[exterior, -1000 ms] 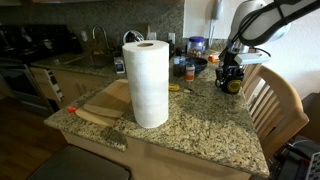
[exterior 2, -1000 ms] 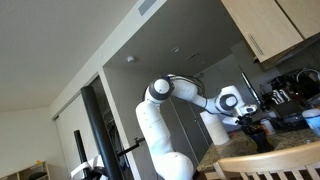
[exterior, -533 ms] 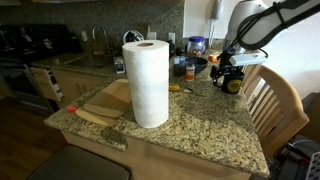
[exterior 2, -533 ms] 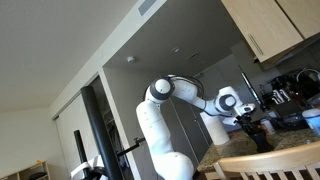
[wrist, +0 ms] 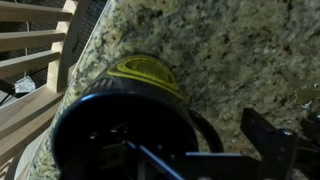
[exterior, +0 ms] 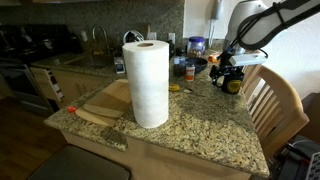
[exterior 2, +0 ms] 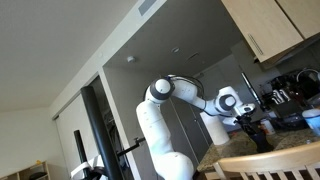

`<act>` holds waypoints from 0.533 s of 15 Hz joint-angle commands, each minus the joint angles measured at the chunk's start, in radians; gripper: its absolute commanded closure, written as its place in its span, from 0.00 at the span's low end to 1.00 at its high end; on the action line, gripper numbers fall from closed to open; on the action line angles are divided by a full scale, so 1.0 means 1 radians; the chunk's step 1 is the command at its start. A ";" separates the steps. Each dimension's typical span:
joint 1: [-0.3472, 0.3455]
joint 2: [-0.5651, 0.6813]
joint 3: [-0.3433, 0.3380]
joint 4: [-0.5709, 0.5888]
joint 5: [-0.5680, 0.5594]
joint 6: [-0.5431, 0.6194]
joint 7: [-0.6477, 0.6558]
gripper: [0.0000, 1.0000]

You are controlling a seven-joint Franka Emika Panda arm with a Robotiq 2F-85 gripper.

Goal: Move the coffee mug forward then backwards.

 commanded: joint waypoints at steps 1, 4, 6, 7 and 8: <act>-0.003 -0.031 0.014 0.003 0.006 -0.001 0.000 0.00; 0.000 -0.133 0.034 -0.031 -0.025 0.031 0.059 0.00; -0.003 -0.208 0.061 -0.042 -0.050 0.029 0.116 0.00; -0.009 -0.238 0.076 -0.041 -0.060 0.025 0.144 0.00; -0.015 -0.274 0.098 -0.046 -0.081 0.025 0.186 0.00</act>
